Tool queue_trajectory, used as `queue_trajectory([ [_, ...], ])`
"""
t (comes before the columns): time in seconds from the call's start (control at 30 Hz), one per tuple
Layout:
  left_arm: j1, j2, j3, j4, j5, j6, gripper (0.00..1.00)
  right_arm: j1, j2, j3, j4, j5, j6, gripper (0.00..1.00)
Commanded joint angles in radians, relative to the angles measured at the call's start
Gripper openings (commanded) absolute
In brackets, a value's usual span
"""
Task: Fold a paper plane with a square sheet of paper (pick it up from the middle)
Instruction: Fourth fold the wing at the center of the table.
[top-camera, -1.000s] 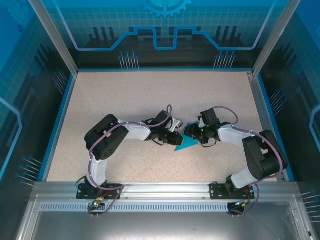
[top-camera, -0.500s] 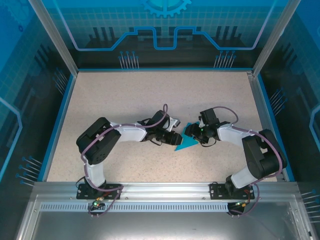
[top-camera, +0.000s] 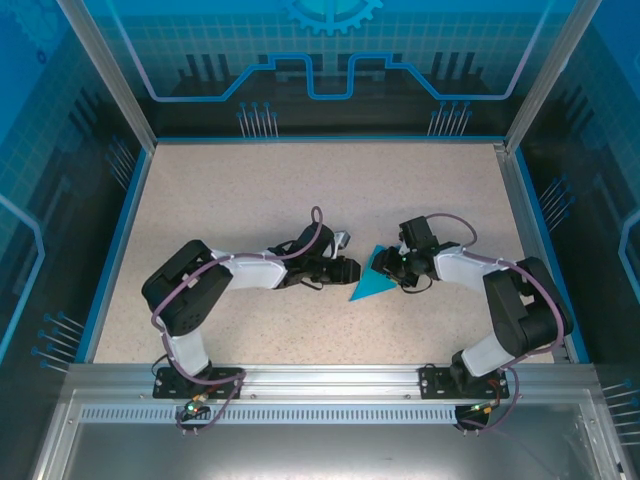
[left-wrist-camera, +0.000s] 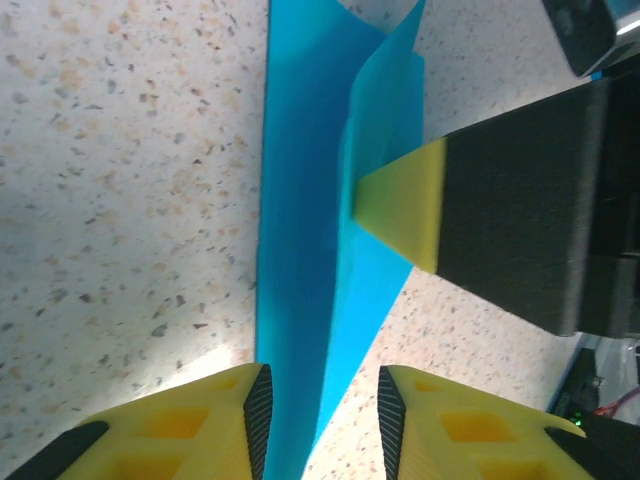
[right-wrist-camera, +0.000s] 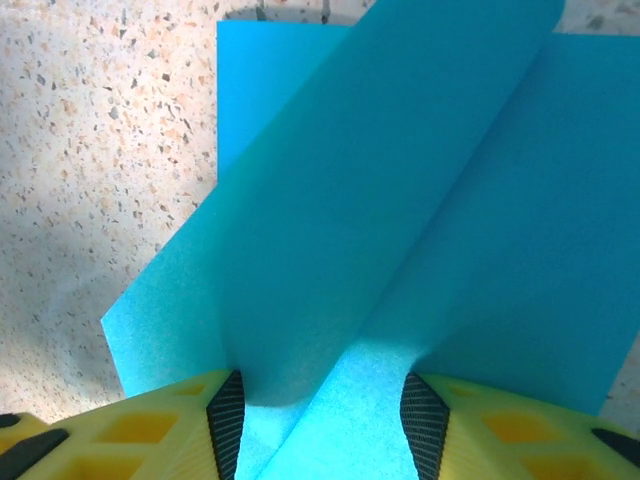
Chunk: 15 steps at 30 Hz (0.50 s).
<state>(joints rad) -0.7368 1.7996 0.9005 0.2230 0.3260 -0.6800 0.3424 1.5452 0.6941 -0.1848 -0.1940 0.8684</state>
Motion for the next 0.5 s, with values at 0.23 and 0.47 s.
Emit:
queue_trajectory([
  [0.23, -0.018, 0.051, 0.068, 0.038, 0.111, -0.045, 0.21, 0.008, 0.09, 0.054, -0.193, 0.111, 0.019, 0.42],
  [0.47, -0.019, 0.103, 0.111, 0.016, 0.137, -0.038, 0.16, 0.012, 0.137, 0.096, -0.25, 0.113, 0.033, 0.4],
])
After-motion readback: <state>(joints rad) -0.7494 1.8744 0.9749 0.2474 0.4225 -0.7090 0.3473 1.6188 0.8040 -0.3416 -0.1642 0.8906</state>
